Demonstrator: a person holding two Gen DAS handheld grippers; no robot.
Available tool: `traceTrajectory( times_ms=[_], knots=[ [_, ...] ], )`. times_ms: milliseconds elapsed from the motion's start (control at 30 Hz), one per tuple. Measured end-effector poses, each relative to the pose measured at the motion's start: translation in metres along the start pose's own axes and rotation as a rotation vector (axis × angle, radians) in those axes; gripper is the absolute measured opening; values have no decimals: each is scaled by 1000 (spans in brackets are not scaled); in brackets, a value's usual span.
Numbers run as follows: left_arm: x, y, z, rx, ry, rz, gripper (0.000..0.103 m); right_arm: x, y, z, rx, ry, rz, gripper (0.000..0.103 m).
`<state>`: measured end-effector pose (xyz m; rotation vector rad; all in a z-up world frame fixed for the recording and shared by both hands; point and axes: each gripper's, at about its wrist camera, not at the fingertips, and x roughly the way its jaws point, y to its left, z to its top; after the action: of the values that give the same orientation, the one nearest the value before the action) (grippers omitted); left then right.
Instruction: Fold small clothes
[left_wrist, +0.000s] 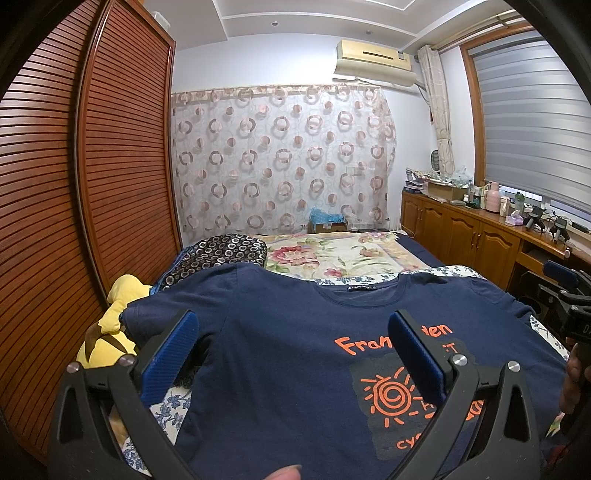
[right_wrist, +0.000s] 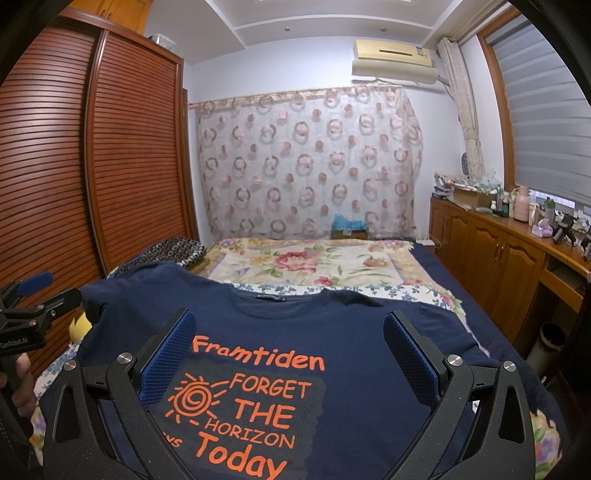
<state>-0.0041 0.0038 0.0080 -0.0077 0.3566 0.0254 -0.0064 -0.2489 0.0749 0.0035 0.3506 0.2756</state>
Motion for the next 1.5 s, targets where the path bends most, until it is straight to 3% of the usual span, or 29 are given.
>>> traceTrajectory(
  times_ms=[467, 1067, 1500],
  knots=[
    [-4, 0, 5, 2, 14, 3, 103, 2, 0, -2, -3, 11, 15, 103],
    [32, 57, -15, -7, 91, 98, 103, 36, 32, -5, -96, 72, 104, 103],
    [49, 112, -20, -2, 128, 54, 99, 71, 62, -9, -163, 143, 210, 103]
  ],
)
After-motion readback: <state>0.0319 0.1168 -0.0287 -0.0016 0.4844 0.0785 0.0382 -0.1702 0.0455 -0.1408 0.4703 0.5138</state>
